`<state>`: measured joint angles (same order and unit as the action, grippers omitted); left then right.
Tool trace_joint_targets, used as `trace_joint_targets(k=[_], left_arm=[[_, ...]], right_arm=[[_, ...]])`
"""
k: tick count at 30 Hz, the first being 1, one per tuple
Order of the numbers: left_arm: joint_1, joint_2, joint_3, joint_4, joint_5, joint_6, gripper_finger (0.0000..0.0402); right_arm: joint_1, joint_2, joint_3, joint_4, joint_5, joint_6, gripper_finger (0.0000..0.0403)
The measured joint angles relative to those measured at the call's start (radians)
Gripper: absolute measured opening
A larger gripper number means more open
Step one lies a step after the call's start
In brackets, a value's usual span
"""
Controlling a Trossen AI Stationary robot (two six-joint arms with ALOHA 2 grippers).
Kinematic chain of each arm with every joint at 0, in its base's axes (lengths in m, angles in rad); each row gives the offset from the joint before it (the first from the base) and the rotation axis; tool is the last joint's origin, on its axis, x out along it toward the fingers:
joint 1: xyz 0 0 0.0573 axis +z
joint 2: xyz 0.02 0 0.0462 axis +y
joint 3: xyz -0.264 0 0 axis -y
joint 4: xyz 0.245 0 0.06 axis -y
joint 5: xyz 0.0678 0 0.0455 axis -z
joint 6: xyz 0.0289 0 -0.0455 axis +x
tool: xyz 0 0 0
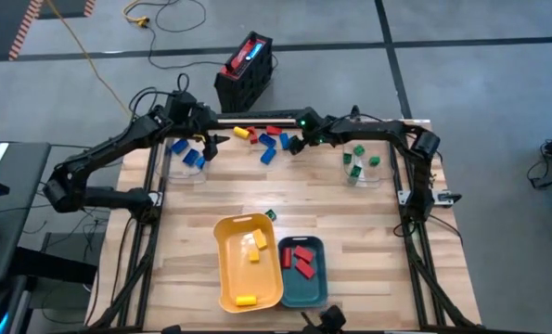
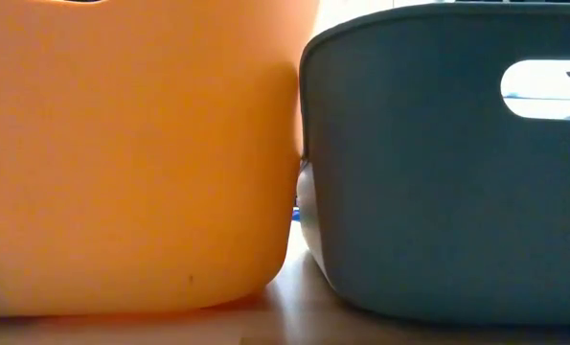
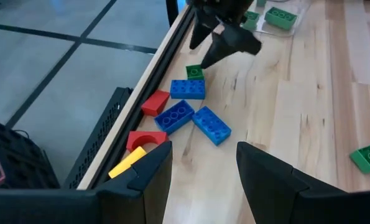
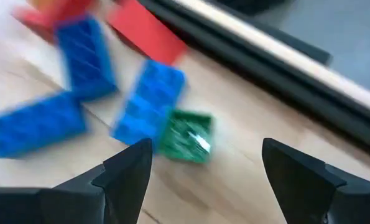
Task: Sort blocks
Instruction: Put the green game piece into the right transparent bin
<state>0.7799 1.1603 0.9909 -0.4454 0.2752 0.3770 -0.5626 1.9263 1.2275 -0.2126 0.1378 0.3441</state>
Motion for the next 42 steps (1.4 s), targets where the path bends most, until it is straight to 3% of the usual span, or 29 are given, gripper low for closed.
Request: trace_joint_targets(k=[4, 8, 10, 14, 19, 22, 27, 31, 35, 42], left_arm=[[0.0, 0.0, 0.0, -0.002, 0.0, -0.017, 0.0173], [0.0, 0.0, 0.0, -0.007, 0.0, -0.016, 0.0173], [-0.001, 0.0, 0.0, -0.008, 0.0, -0.016, 0.0173], [-0.001, 0.0, 0.0, -0.008, 0.001, -0.016, 0.0173], [-0.022, 0.0, 0.0, -0.008, 0.003, -0.007, 0.0173], [-0.04, 0.0, 0.0, -0.008, 0.004, 0.016, 0.0173], [-0.066, 0.0, 0.0, -0.009, 0.004, 0.019, 0.0173], [-0.076, 0.0, 0.0, -0.009, 0.003, 0.019, 0.0173], [-0.083, 0.0, 0.0, -0.014, 0.003, 0.001, 0.0173], [-0.094, 0.0, 0.0, -0.027, 0.002, -0.023, 0.0173]], right_arm=[[0.082, -0.041, -0.062, 0.072, 0.052, 0.047, 0.0317], [0.149, -0.085, -0.223, 0.228, 0.119, 0.119, 0.0317], [0.169, -0.122, -0.331, 0.363, 0.138, 0.121, 0.0317], [0.234, -0.206, -0.563, 0.811, 0.233, 0.022, 0.0312], [0.205, -0.203, -0.66, 0.983, 0.302, -0.095, 0.0303], [0.172, -0.205, -0.619, 0.935, 0.284, -0.132, 0.0302], [0.099, -0.196, -0.44, 0.618, 0.182, -0.085, 0.0302], [0.06, -0.112, -0.274, 0.408, 0.128, -0.13, 0.0302], [0.042, -0.033, -0.191, 0.361, 0.006, -0.067, 0.0302], [0.051, 0.026, -0.142, 0.335, 0.01, -0.041, 0.0302]])
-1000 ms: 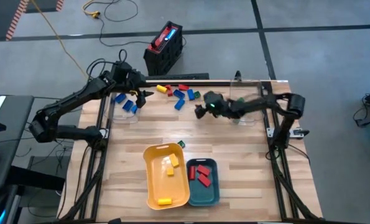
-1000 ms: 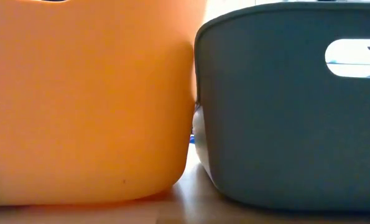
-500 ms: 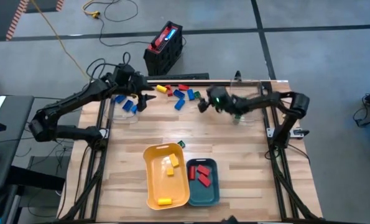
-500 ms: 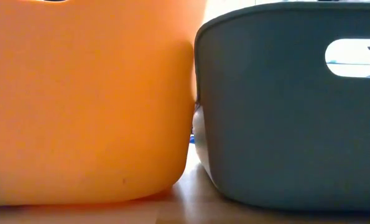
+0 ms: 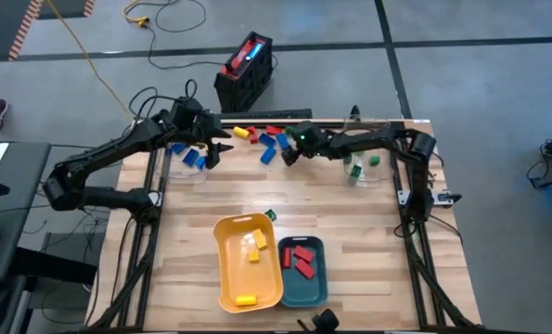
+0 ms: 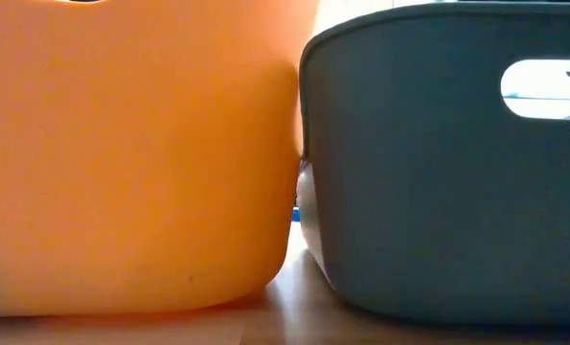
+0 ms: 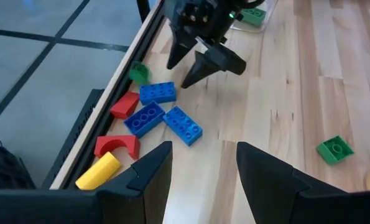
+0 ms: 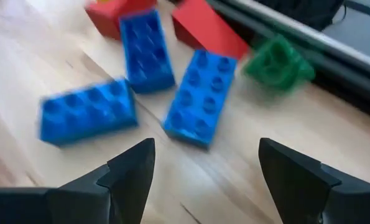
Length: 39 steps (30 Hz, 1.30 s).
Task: Sort blocks
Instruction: Put the green game piece into the right transparent bin
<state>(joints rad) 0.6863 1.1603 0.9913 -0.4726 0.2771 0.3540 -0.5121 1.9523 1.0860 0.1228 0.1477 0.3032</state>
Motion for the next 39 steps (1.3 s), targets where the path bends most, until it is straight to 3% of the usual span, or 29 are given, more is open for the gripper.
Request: trace_joint_targets(k=[8, 20, 31, 39], left_arm=[[-0.008, 0.0, 0.0, -0.01, 0.001, 0.007, 0.0173], [-0.008, 0.0, 0.0, -0.009, 0.0, 0.016, 0.0173], [-0.013, 0.0, 0.0, -0.009, 0.001, 0.004, 0.0173], [-0.014, 0.0, 0.0, -0.009, 0.001, 0.001, 0.0173]], right_arm=[[0.019, -0.055, 0.021, -0.098, 0.011, 0.003, 0.0302], [-0.024, -0.068, 0.019, -0.072, 0.01, -0.012, 0.0302], [-0.072, -0.065, 0.018, -0.099, 0.037, 0.167, 0.0302], [-0.064, -0.065, 0.023, -0.056, 0.02, 0.091, 0.0302]])
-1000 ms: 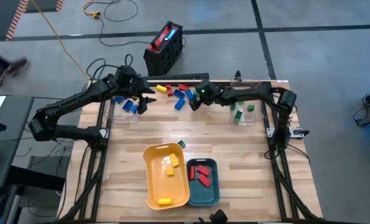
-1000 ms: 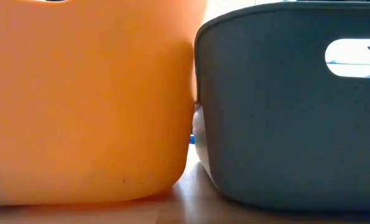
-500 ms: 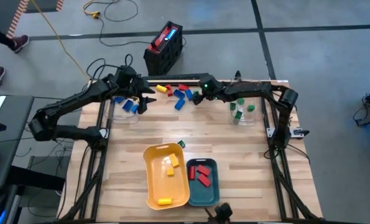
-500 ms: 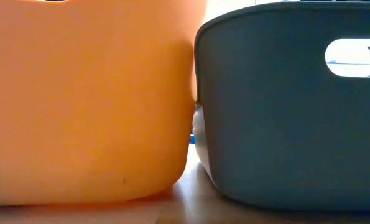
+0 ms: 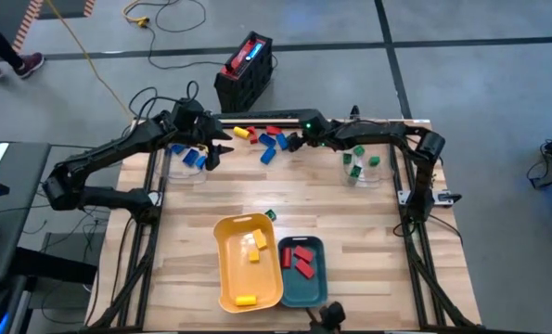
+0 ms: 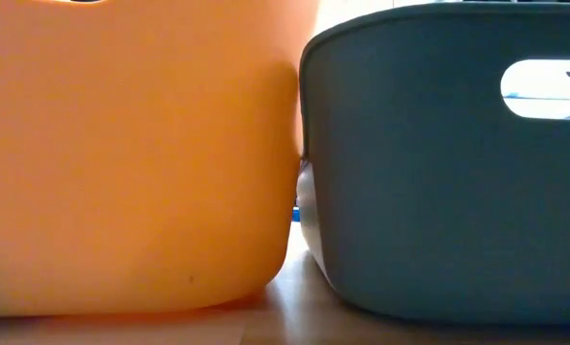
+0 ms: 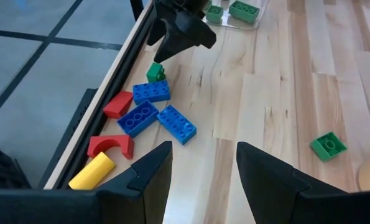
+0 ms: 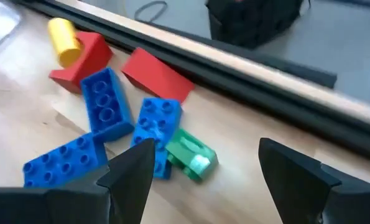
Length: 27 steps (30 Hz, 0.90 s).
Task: Sort blocks
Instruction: Put the green game piece into the right transparent bin
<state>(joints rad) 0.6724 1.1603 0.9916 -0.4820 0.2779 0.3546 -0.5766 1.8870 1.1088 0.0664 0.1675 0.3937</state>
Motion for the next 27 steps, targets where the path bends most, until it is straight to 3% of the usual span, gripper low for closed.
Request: trace_joint_targets(k=[7, 15, 27], left_arm=[[0.0, 0.0, 0.0, -0.006, 0.01, 0.0, 0.0173], [0.0, 0.0, 0.0, -0.007, 0.013, 0.0, 0.0173], [-0.053, 0.0, 0.0, 0.002, 0.014, 0.006, 0.0173]], right_arm=[[0.0, 0.0, 0.001, -0.056, -0.112, -0.242, 0.0302], [0.007, 0.0, 0.001, -0.122, -0.119, -0.562, 0.0302], [-0.021, 0.0, 0.001, -0.075, -0.221, -0.515, 0.0302]])
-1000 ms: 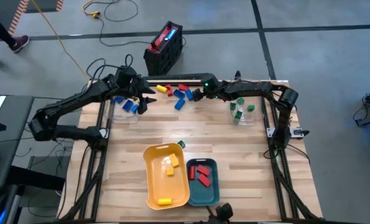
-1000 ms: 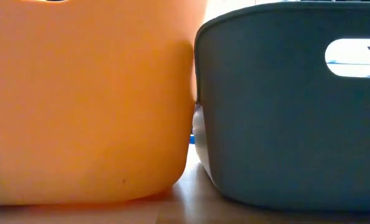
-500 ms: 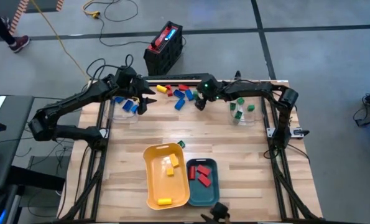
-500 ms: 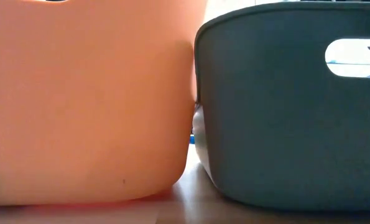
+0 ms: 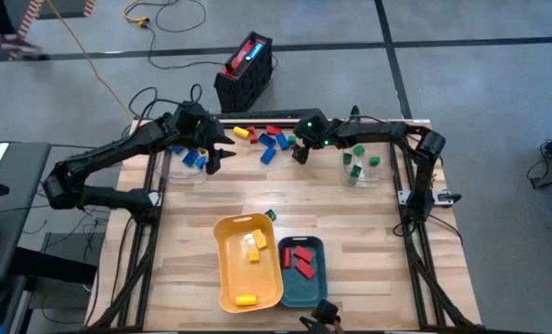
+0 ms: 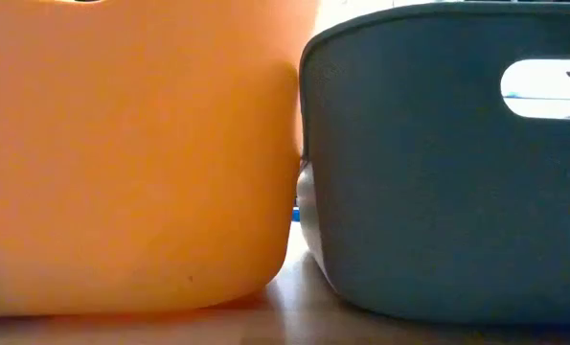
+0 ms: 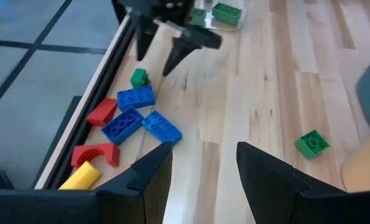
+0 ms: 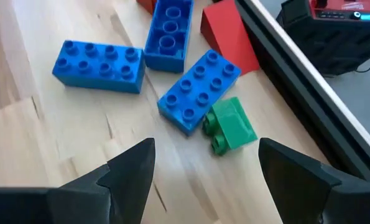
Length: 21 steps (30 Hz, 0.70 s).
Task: Sort blocks
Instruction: Put the green game piece into the right transparent bin
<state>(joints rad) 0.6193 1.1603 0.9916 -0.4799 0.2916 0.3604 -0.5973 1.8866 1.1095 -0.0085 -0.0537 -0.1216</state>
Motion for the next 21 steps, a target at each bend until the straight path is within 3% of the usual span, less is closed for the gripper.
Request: trace_joint_targets(k=[21], left_arm=[[-0.051, 0.001, 0.015, 0.08, -0.036, -0.025, 0.0173]], right_arm=[[-0.022, 0.029, 0.005, 0.075, 0.001, 0.073, 0.0301]])
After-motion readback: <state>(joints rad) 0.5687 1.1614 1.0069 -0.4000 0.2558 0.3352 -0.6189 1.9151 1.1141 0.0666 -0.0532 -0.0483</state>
